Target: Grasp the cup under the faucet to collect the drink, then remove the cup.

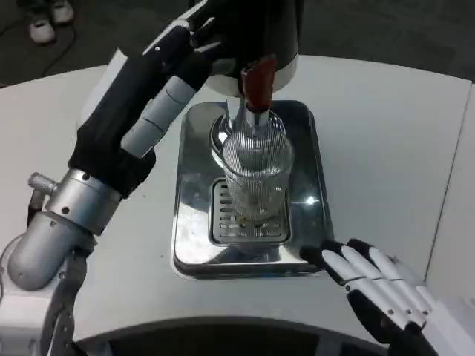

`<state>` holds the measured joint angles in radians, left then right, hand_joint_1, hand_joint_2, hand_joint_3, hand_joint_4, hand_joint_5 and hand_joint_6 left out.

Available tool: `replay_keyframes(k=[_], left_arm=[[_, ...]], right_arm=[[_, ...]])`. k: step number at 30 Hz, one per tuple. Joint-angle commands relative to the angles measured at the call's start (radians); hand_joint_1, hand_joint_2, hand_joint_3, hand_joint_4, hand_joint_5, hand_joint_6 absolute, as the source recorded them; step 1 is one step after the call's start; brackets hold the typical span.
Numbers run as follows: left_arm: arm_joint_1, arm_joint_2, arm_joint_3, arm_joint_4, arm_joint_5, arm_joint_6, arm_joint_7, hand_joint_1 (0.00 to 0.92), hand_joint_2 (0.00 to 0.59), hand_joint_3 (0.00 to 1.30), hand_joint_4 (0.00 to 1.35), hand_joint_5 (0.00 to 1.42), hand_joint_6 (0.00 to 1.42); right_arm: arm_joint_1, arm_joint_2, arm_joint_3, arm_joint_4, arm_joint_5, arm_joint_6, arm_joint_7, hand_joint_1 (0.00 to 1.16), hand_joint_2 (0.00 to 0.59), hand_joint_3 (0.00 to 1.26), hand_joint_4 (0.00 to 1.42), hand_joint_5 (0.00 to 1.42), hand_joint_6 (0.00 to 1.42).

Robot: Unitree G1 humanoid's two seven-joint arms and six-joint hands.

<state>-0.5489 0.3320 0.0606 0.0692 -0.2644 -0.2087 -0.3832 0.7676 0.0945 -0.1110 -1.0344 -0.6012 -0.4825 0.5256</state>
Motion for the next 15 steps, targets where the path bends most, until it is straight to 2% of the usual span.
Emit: replay_keyframes(k=[1,6,15], left_arm=[[-0.064,-0.017,-0.017,0.075,0.021,0.005,-0.034,0.193,0.094,0.16,0.14,0.22,0.2],[-0.129,-0.038,-0.043,0.143,0.047,0.003,-0.071,0.195,0.095,0.15,0.13,0.21,0.19],[-0.102,-0.069,-0.063,0.1,0.041,0.039,-0.099,0.196,0.101,0.13,0.12,0.2,0.19]], right_arm=[[0.082,0.042,0.008,-0.013,0.009,-0.007,-0.015,0.56,0.446,0.1,0.05,0.0,0.0],[0.091,0.04,0.004,-0.013,0.015,-0.012,-0.025,0.56,0.446,0.1,0.05,0.0,0.0],[0.088,0.035,0.006,-0.013,0.021,-0.007,-0.03,0.56,0.446,0.1,0.05,0.0,0.0]])
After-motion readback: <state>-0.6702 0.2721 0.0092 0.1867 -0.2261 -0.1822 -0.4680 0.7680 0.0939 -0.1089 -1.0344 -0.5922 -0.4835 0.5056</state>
